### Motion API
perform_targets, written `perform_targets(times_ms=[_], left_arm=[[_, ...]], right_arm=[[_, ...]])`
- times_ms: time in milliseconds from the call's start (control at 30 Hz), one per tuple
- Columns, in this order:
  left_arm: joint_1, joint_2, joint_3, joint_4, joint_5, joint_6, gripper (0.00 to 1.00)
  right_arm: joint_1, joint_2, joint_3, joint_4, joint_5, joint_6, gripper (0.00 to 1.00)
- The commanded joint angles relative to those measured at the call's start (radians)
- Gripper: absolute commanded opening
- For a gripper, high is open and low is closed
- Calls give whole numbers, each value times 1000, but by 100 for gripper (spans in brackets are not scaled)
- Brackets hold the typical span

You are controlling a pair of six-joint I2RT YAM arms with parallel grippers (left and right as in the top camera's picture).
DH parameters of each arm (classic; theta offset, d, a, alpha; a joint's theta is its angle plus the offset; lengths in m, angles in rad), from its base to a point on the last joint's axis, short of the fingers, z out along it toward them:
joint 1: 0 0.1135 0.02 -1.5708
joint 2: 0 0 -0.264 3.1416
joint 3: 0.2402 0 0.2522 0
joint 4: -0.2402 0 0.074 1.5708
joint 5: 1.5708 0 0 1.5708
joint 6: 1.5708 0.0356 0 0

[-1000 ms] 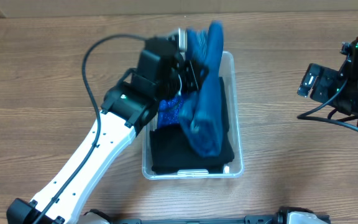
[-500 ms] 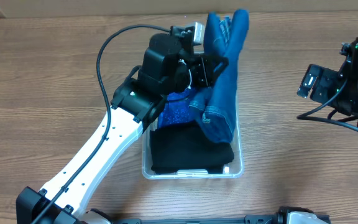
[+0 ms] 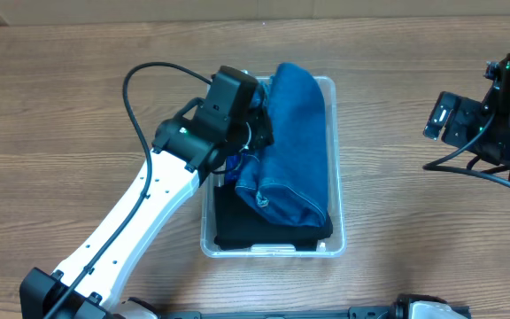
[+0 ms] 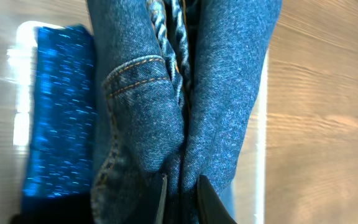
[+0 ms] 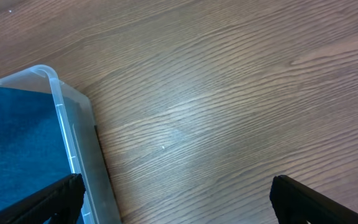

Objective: Pack container
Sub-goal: 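Lower the blue denim into the bin on top of the cloths, then push and smooth the denim flat inside the bin with left gripper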

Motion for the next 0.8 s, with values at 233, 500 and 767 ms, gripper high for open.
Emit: perform_targets(times_ms=[233, 500, 767], left_arm=[[238, -170, 15, -23, -47, 235, 32], [227, -206, 15, -42, -43, 262, 15], [107, -195, 15, -325, -53, 438, 4]], right_arm=[[-3, -2, 2, 3, 7, 0, 100], [-3, -2, 2, 5, 7, 1, 100], [-3, -2, 2, 6, 6, 1, 100]])
